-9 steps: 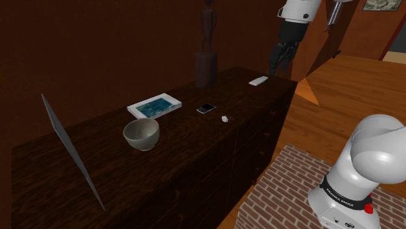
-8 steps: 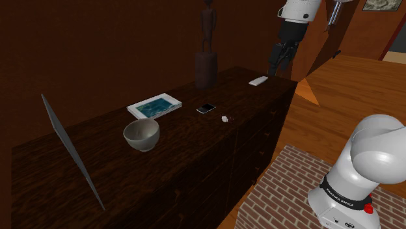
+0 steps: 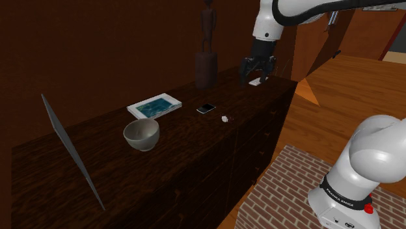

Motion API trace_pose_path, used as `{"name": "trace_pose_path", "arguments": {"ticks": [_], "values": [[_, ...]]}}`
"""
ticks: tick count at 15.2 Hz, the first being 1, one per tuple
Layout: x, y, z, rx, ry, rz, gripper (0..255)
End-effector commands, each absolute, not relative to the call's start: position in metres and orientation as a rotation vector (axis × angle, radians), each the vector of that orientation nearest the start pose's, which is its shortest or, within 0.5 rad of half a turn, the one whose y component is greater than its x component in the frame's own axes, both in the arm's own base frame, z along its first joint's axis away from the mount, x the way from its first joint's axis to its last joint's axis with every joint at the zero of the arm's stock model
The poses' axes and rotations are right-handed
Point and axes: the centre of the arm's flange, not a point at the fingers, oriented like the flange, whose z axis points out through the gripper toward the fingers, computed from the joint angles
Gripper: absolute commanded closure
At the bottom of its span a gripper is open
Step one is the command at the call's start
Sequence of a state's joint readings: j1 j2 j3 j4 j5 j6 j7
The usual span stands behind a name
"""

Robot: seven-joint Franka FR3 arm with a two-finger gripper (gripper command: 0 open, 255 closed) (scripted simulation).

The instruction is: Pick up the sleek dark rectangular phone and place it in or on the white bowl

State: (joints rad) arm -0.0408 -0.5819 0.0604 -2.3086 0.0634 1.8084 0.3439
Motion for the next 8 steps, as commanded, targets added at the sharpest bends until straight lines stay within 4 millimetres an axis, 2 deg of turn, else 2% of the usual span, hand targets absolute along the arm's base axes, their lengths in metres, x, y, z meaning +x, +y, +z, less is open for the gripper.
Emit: {"name": "trace_pose_path", "arguments": {"ticks": [1, 8], "values": [[0.404, 0.023, 0.550, -3.020, 0.671, -0.111, 0], [0.480, 0.037, 0.498, -2.881, 1.114, -0.088, 0]]}}
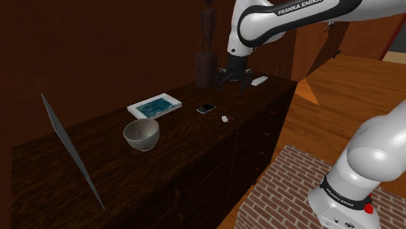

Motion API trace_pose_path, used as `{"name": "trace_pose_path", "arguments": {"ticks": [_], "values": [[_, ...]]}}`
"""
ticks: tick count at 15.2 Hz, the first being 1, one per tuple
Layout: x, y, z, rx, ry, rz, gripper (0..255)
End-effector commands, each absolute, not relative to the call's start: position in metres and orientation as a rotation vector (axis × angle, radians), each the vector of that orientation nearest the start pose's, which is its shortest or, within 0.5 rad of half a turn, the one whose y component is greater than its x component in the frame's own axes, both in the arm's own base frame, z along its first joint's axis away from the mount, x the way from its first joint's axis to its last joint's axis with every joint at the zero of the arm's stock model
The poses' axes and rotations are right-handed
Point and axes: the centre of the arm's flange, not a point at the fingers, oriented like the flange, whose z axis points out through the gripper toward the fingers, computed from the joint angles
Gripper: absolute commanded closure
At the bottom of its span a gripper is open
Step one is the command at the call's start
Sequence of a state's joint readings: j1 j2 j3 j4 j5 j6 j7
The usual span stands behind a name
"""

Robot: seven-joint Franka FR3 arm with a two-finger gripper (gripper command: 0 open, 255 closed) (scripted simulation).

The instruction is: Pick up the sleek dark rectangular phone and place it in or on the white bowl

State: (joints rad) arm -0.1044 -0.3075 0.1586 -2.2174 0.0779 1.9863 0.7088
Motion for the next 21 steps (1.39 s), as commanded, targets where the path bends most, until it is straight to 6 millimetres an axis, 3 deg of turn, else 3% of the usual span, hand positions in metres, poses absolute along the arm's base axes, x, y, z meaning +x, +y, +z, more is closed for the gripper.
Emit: {"name": "trace_pose_path", "arguments": {"ticks": [1, 8, 16, 21], "values": [[0.491, 0.037, 0.491, -2.856, 1.175, -0.085, 0], [0.567, 0.026, 0.438, -2.644, 1.588, -0.060, 0], [0.644, -0.012, 0.375, -2.331, 2.014, -0.030, 0], [0.650, -0.014, 0.349, -2.307, 2.041, -0.028, 0]]}}
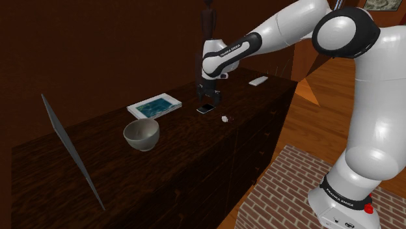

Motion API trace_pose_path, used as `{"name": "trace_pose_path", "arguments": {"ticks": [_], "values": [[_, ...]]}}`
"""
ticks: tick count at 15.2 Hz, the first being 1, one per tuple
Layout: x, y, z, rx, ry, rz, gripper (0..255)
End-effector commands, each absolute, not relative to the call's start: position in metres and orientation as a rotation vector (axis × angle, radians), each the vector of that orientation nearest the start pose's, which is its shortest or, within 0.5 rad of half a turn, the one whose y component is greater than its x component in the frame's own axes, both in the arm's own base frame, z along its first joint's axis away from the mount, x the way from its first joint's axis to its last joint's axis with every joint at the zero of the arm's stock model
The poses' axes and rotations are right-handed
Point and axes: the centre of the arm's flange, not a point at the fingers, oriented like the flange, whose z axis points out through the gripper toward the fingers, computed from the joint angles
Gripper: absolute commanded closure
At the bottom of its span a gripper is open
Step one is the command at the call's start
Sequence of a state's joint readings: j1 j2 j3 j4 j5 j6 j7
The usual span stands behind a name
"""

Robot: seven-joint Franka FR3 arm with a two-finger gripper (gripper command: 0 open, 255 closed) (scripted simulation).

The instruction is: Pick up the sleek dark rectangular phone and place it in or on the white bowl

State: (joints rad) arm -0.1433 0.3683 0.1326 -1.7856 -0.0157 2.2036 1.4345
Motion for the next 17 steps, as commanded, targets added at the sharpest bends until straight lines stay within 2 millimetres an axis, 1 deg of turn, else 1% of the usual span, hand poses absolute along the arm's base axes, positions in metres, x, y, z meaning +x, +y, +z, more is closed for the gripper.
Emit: {"name": "trace_pose_path", "arguments": {"ticks": [1, 4, 11, 12, 17], "values": [[0.650, -0.014, 0.344, -2.307, 2.041, -0.028, 0], [0.651, -0.014, 0.331, -2.307, 2.041, -0.028, 0], [0.651, -0.014, 0.331, -2.307, 2.041, -0.028, 0], [0.651, -0.014, 0.331, -2.307, 2.041, -0.028, 255], [0.651, -0.014, 0.331, -2.307, 2.041, -0.028, 255]]}}
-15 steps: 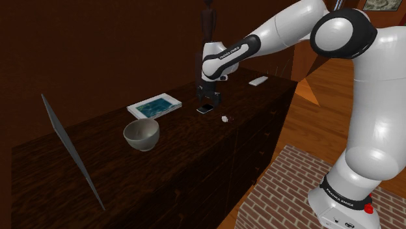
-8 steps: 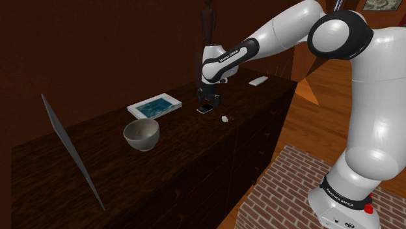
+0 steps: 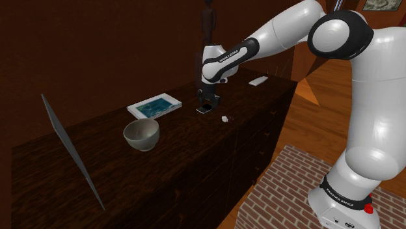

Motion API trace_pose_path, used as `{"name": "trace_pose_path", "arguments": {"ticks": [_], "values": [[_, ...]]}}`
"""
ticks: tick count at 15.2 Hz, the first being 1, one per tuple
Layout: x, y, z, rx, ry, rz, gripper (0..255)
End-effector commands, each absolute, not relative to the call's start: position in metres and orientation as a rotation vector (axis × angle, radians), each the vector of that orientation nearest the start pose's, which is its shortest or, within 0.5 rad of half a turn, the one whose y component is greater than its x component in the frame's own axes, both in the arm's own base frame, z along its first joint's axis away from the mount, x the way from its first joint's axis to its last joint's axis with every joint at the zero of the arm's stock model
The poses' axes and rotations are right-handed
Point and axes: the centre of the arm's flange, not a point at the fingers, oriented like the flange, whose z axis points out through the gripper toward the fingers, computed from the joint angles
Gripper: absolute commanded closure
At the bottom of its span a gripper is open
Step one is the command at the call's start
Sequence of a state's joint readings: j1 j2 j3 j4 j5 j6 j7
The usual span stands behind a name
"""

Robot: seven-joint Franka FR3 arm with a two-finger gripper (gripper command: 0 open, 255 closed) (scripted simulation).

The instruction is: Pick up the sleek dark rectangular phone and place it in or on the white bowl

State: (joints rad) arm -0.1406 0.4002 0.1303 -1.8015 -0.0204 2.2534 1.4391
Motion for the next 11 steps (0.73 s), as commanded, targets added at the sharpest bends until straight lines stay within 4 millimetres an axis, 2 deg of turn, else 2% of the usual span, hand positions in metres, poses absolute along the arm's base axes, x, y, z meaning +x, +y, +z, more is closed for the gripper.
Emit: {"name": "trace_pose_path", "arguments": {"ticks": [1, 4, 11], "values": [[0.651, -0.014, 0.331, -2.307, 2.041, -0.028, 255], [0.651, -0.014, 0.331, -2.307, 2.041, -0.028, 255], [0.651, -0.014, 0.368, -2.307, 2.041, -0.028, 255]]}}
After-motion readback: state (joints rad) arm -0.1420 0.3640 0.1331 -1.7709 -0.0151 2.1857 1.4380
